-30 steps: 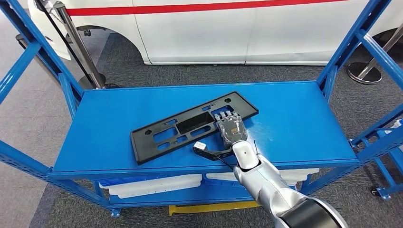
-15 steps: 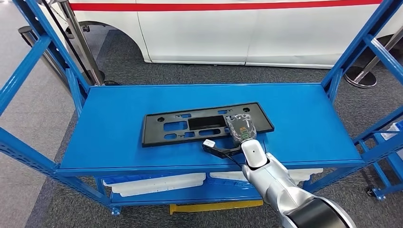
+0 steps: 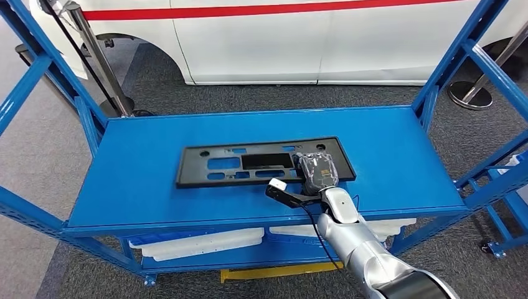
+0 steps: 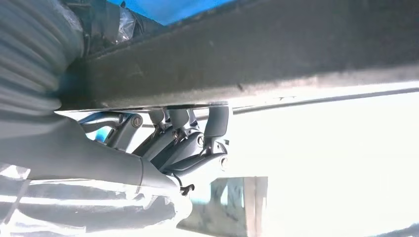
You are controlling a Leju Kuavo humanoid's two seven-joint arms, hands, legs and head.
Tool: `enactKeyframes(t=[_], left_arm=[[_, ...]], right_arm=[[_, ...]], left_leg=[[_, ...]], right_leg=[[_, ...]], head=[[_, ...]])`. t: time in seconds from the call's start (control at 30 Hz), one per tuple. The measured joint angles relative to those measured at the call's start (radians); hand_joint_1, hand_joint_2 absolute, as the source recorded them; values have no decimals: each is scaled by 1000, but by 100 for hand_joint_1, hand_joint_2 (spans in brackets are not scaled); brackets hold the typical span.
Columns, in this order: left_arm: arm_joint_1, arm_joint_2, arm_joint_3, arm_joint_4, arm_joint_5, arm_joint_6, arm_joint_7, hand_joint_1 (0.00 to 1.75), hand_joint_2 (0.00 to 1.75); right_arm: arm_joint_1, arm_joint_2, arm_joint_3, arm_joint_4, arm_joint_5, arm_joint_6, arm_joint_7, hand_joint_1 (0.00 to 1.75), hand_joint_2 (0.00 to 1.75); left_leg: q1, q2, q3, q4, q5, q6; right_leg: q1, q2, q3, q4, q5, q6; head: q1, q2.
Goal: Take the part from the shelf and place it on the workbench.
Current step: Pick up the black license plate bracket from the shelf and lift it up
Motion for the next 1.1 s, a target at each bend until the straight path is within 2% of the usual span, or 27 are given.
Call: enactKeyframes(t=[0.07,0.1,0.2,0.27,0.3,0.37,0.4,0.43,0.47,0.53,0.57,0.6,0.63,0.73,0.8,0.87,0.9,0.93,0.97,1.0,1.03,1.1], left_arm=[[-1,-1,11,0,2,1,-1,0,0],[-3,-1,17,0,3,2,-2,0,0],[-4,-3,40,0,4,6,-5,0,0],[-1,-6,54,0,5,10,-6,0,0],[0,-7,61,0,5,12,-7,0,0],[2,-8,75,0,5,14,-8,0,0],[2,-8,81,0,6,14,-8,0,0],[3,-9,88,0,9,15,-9,0,0],[4,-10,96,0,12,17,-10,0,0],[4,-14,109,0,21,20,-15,0,0],[3,-16,115,0,24,21,-17,0,0],[3,-18,121,0,25,22,-19,0,0],[3,-19,126,0,25,23,-21,0,0],[1,-21,135,0,25,25,-22,0,0],[0,-23,137,0,26,26,-23,0,87],[-1,-28,140,0,29,36,-23,0,175],[-2,-35,143,0,32,49,-21,0,175],[-4,-45,146,0,36,65,-19,0,175],[-7,-58,150,0,41,80,-16,0,175],[-12,-69,155,0,45,92,-15,0,175],[-16,-78,159,0,50,99,-15,0,175],[-24,-92,168,1,60,111,-17,0,175]], right_arm=[[32,27,-30,-93,-172,52,-91,175,175],[55,40,-38,-162,-272,94,-124,175,175],[153,56,-34,-405,-546,222,-156,175,175],[219,56,-22,-560,-685,265,-151,175,175],[245,52,-16,-633,-738,272,-149,175,175],[286,41,-7,-767,-819,279,-149,175,175],[303,33,-3,-822,-849,281,-152,175,175],[320,24,-1,-872,-876,282,-154,175,175],[337,14,1,-920,-901,281,-157,175,175],[366,-7,1,-1008,-938,278,-159,175,175],[376,-16,1,-1043,-950,277,-159,175,175],[384,-24,1,-1073,-958,276,-160,175,175],[392,-31,1,-1098,-964,276,-162,175,175],[414,-44,1,-1148,-971,277,-164,175,175],[420,-49,1,-1172,-972,278,-165,175,175],[425,-51,1,-1185,-973,279,-165,175,175],[430,-52,2,-1188,-975,279,-163,175,175],[436,-52,3,-1188,-977,279,-157,175,175],[443,-52,5,-1189,-981,278,-151,175,175],[452,-52,7,-1189,-984,278,-145,175,175],[463,-52,11,-1189,-986,278,-144,175,175],[492,-52,20,-1189,-982,287,-161,175,175]], left_leg=[[1,-1,61,-122,43,0],[0,-3,80,-160,50,4],[-5,-6,85,-175,51,26],[-4,-5,82,-182,59,40],[-3,-5,79,-184,62,46],[-6,-4,71,-184,64,51],[-7,-4,69,-184,64,52],[-8,-3,69,-183,63,51],[-8,-3,69,-182,62,51],[-8,-4,73,-181,59,47],[-10,-4,73,-179,56,44],[-12,-4,73,-179,54,40],[-14,-4,73,-178,53,35],[-13,-3,73,-177,48,20],[-11,-2,47,-117,9,12],[-10,-2,-17,21,-58,9],[-10,-2,-47,82,-78,8],[-10,-2,-64,115,-81,9],[-11,-2,-62,106,-63,12],[-13,-2,-39,57,-31,17],[-16,-2,-2,-20,5,25],[-23,-2,60,-144,47,37]], right_leg=[[1,9,-3,17,-11,10],[2,13,-5,24,-16,16],[2,15,-10,28,-19,33],[-3,10,-24,57,-43,42],[-5,7,-46,101,-73,46],[-7,4,-110,231,-140,52],[-8,4,-139,287,-159,53],[-8,3,-152,310,-156,54],[-8,2,-147,295,-134,53],[-8,0,-89,167,-60,48],[-6,-1,-60,102,-34,44],[-4,-1,-41,57,-19,40],[-1,-1,-34,37,-17,36],[-1,1,-32,31,-15,21],[-4,0,-28,25,-12,7],[-2,-1,-27,25,-14,-2],[1,-1,-27,25,-15,-4],[4,-1,-26,26,-16,-5],[6,-1,-25,27,-17,-6],[8,-1,-23,27,-18,-6],[9,-1,-21,28,-19,-6],[12,-1,-18,29,-21,-1]], head=[[0,0],[0,0],[0,0],[0,0],[0,0],[0,0],[0,0],[0,0],[0,0],[0,0],[0,0],[0,0],[0,0],[0,0],[0,0],[0,0],[0,0],[0,0],[0,0],[0,0],[0,0],[0,0]])
